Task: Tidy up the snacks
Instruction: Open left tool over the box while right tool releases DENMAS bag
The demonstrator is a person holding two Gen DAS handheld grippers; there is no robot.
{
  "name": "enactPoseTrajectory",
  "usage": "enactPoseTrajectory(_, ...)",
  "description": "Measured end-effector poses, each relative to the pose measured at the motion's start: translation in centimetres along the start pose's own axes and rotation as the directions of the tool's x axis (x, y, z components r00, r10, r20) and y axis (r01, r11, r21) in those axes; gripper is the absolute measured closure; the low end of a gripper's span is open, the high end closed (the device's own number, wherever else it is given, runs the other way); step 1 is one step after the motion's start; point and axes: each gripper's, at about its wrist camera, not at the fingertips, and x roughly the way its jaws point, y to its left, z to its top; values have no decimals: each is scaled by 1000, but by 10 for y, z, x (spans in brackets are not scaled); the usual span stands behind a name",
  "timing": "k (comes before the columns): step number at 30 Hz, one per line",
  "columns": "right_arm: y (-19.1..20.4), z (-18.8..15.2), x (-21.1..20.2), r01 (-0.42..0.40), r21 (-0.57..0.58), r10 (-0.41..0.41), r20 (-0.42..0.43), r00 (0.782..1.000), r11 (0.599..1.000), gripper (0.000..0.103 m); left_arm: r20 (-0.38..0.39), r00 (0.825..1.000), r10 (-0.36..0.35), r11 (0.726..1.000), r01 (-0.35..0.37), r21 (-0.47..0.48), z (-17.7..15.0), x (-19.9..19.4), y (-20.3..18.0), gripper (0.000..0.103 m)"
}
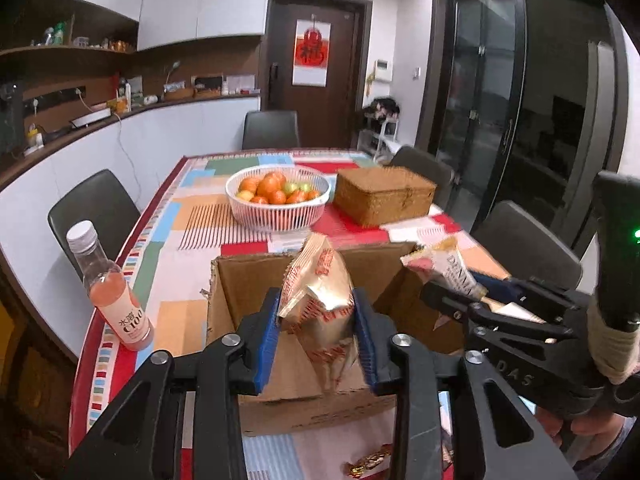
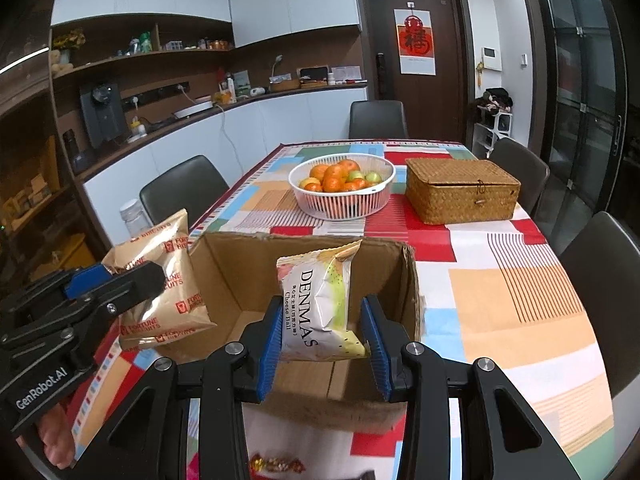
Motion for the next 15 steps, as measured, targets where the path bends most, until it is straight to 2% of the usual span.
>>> enactPoseTrajectory(1,0,1,2,8,-1,-8,-2,1000,1000,62,-3,1000,9,1000,-9,1,0,1,0,58)
enactPoseTrajectory(3,-2,1,3,34,14,-34,-8,999,999,50,2,1000,31,1000,-31,-5,-2,-3,3,58)
enactPoseTrajectory(8,1,-11,-12,17,16,-17,-6,1000,1000,49,19,999,50,998,-50,35,-18,-31,-5,55)
enactPoseTrajectory(15,28,-40,-47,-73,-35,73,-4,997,997,49,16,999,42,998,-42,42,-41,-70,-7,54)
